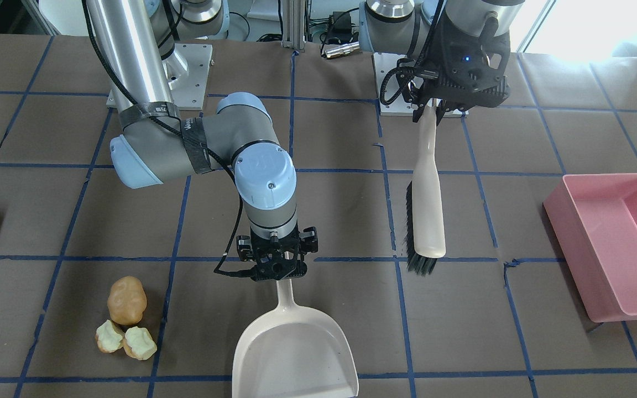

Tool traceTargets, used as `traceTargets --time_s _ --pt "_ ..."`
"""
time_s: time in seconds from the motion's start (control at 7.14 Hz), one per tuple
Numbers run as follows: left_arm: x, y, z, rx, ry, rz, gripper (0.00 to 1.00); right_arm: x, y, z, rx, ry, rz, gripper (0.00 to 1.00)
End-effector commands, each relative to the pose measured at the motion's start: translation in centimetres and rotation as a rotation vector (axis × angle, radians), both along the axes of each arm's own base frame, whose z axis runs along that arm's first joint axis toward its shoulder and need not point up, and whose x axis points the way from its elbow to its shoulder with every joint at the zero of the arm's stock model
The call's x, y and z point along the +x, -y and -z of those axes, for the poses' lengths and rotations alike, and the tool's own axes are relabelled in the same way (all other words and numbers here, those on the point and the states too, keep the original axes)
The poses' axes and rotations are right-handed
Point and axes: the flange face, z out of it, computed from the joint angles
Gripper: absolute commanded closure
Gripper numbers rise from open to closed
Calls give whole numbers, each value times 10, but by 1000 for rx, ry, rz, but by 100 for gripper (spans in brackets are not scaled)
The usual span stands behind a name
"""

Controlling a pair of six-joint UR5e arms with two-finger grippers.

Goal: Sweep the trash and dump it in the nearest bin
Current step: 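Grasp the white dustpan handle with the right gripper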

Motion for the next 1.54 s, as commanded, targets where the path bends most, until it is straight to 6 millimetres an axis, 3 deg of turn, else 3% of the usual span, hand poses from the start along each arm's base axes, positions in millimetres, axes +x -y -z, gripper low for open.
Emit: traceTargets --time_s 0.0,0.42,0.7,0.84,0.98,1.4 --pt "0 0 0 0 0 0 98 1 0 1 -3 2 0 14" --pt "0 -1 0 0 1 0 98 1 2 8 5 3 0 18" --pt "0 -2 2 3 2 0 98 1 3 10 8 2 0 31" --pt "0 -2 2 3 0 0 98 1 3 10 7 0 -1 39" --pt "0 -1 2 5 -1 0 98 0 4 9 5 1 -4 56" --pt "-1 -2 2 5 -1 1 98 -2 5 8 11 -3 -1 87"
